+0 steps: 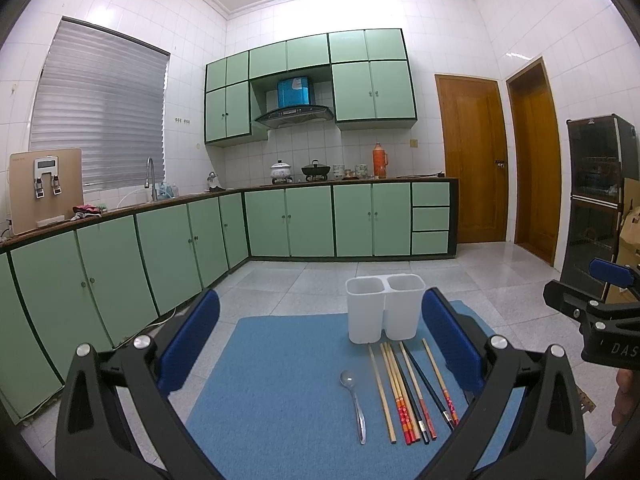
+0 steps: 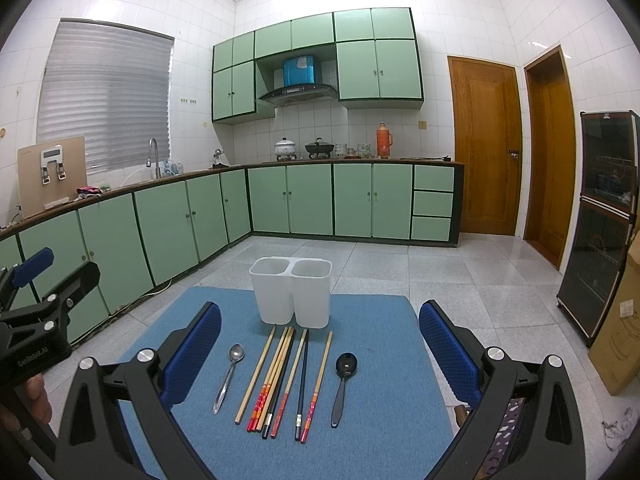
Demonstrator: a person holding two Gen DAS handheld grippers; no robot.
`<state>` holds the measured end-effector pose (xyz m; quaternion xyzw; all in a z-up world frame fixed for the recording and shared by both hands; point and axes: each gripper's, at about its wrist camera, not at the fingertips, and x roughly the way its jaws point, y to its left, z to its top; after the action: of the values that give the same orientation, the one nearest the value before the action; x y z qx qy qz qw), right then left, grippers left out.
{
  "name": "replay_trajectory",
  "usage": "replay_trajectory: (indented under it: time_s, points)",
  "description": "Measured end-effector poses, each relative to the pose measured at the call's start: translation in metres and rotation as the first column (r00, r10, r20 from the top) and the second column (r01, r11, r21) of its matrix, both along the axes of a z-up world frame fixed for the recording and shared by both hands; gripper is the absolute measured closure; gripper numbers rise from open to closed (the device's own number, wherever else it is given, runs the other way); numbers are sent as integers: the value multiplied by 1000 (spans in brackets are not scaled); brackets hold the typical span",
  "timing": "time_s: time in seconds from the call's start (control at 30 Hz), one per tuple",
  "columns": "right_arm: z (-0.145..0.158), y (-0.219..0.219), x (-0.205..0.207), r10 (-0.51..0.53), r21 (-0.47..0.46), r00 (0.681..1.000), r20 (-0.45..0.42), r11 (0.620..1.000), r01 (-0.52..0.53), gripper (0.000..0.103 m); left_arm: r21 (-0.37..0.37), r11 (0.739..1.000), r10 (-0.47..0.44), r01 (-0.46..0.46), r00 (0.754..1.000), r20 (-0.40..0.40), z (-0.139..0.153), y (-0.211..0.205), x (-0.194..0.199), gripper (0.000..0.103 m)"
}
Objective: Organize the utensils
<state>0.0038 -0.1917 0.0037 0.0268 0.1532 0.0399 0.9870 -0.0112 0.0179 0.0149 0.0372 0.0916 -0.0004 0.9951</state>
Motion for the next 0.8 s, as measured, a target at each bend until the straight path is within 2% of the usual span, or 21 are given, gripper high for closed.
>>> replay_trajectory:
  time_s: [0.23,0.37,0.5,0.63,0.73,0.8]
  points:
    - [-3,0,4,-1,-6,1000,-28,1000,1,6,10,1000,8,-8,999,-35,-8,3,8,5]
    - [-29,-2,26,-6,-42,989,-147,999,0,6,1,1000,15,-15,982,-190,-36,18,42,5]
    - [-58,-9,52,-31,-70,965,-259,997,13,6,-6,998,54,-60,929,-365,-72,37,80,5]
    - [-81,-13,85,-44,-96,938,-343,995,12,6,13,998,61,-62,876,-478,-99,47,118,5]
    - [-94,-20,113,-31,-64,920,-392,998,7,7,0,999,34,-41,834,-551,-116,43,149,5]
    - [-101,-24,135,-26,-41,901,-433,999,10,10,-5,1000,20,-29,795,-606,-129,39,176,5]
